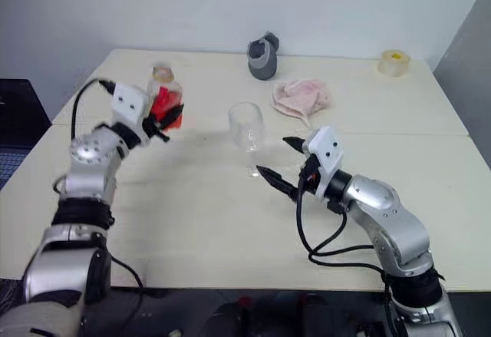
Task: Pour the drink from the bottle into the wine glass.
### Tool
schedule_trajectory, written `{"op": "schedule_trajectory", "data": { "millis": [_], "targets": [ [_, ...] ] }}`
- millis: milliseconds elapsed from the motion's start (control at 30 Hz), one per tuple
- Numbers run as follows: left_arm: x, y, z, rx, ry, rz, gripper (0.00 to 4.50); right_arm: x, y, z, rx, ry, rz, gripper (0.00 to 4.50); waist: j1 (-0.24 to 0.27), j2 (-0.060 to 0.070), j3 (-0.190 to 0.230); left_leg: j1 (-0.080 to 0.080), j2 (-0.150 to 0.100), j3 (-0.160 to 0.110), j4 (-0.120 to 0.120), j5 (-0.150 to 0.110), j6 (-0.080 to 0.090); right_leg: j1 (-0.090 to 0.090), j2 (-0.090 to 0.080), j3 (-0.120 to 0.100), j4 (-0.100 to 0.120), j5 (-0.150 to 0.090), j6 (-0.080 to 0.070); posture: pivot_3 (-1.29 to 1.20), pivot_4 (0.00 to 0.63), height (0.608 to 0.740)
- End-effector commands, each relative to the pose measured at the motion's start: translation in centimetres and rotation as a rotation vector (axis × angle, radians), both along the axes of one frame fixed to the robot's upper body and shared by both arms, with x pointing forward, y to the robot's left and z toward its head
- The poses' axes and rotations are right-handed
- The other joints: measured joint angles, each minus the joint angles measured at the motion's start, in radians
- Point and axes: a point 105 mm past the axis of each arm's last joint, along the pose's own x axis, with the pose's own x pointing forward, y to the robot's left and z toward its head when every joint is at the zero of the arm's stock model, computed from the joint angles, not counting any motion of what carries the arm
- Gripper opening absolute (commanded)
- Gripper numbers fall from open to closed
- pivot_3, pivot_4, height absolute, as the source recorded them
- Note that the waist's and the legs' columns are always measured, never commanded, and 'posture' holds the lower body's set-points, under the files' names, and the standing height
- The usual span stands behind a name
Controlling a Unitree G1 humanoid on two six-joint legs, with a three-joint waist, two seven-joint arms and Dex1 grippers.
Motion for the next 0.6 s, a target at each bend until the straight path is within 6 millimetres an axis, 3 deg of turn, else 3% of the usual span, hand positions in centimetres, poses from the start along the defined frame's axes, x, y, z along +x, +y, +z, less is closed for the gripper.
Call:
{"op": "schedule_trajectory", "data": {
  "millis": [33, 333, 600],
  "targets": [
    [0.2, -0.6, 1.9, 0.113, -0.051, -0.045, 1.52, 0.6, -0.1, 1.8, 0.025, -0.054, -0.028, 4.5, -0.003, 0.0, 0.0, 0.0, -0.001, 0.0, 0.0, 0.0, 0.0, -0.001, 0.0, 0.001, 0.0, 0.0, 0.0, 0.0, 0.15, 0.74],
    [0.6, -2.1, 3.0, 0.325, -0.105, -0.121, 1.52, 1.3, 0.6, 3.6, 0.101, -0.075, -0.03, 4.5, -0.017, 0.0, 0.0, -0.017, -0.001, 0.003, 0.002, 0.001, -0.001, -0.021, 0.0, 0.002, 0.004, 0.0, 0.0, 0.0, 0.15, 0.74],
    [0.6, -3.6, 3.5, 0.432, -0.148, -0.185, 1.52, 0.5, 1.3, 4.8, 0.156, -0.126, 0.017, 4.5, -0.022, 0.0, 0.0, -0.019, -0.003, 0.002, 0.002, 0.001, -0.001, -0.022, -0.002, 0.003, 0.003, 0.0, 0.0, 0.0, 0.15, 0.74]
  ]
}}
